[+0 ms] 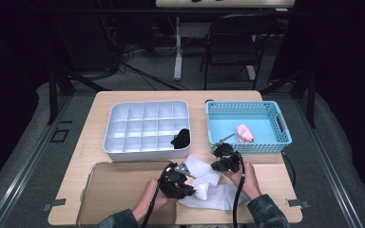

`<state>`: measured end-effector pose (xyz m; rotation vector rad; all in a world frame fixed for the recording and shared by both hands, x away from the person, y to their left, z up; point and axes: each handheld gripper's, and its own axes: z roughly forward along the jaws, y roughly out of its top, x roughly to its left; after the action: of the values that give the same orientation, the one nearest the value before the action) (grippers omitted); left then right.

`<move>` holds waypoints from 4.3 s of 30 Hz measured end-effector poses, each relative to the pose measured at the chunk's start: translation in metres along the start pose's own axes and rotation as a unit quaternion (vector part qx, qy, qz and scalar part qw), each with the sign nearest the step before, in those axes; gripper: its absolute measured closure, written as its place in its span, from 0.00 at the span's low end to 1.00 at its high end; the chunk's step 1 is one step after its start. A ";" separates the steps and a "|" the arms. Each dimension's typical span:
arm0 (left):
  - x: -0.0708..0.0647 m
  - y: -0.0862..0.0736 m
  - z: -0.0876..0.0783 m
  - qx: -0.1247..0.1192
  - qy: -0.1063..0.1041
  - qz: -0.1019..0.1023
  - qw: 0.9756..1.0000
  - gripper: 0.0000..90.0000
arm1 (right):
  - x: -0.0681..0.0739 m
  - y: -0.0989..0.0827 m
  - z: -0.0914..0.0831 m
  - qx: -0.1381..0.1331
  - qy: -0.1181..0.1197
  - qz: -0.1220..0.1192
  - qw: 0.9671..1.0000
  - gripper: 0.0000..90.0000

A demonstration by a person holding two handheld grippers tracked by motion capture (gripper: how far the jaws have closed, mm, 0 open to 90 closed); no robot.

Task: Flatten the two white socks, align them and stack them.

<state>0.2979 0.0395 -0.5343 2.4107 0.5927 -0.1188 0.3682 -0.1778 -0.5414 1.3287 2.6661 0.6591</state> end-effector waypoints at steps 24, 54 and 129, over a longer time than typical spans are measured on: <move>0.010 0.008 0.004 0.049 0.021 0.042 0.998 0.71 | 0.021 -0.071 -0.048 -0.011 -0.044 0.053 0.998 0.82; -0.040 -0.003 0.032 0.071 0.032 0.077 0.994 0.83 | -0.009 -0.026 -0.003 0.010 -0.065 -0.014 0.998 0.91; 0.001 0.003 0.016 0.112 0.084 0.049 0.989 0.61 | -0.015 -0.093 -0.039 0.005 -0.133 0.070 0.989 0.66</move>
<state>0.3011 0.0276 -0.5452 2.6818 0.5590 0.0647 0.2979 -0.2516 -0.5462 1.4988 2.3865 0.4449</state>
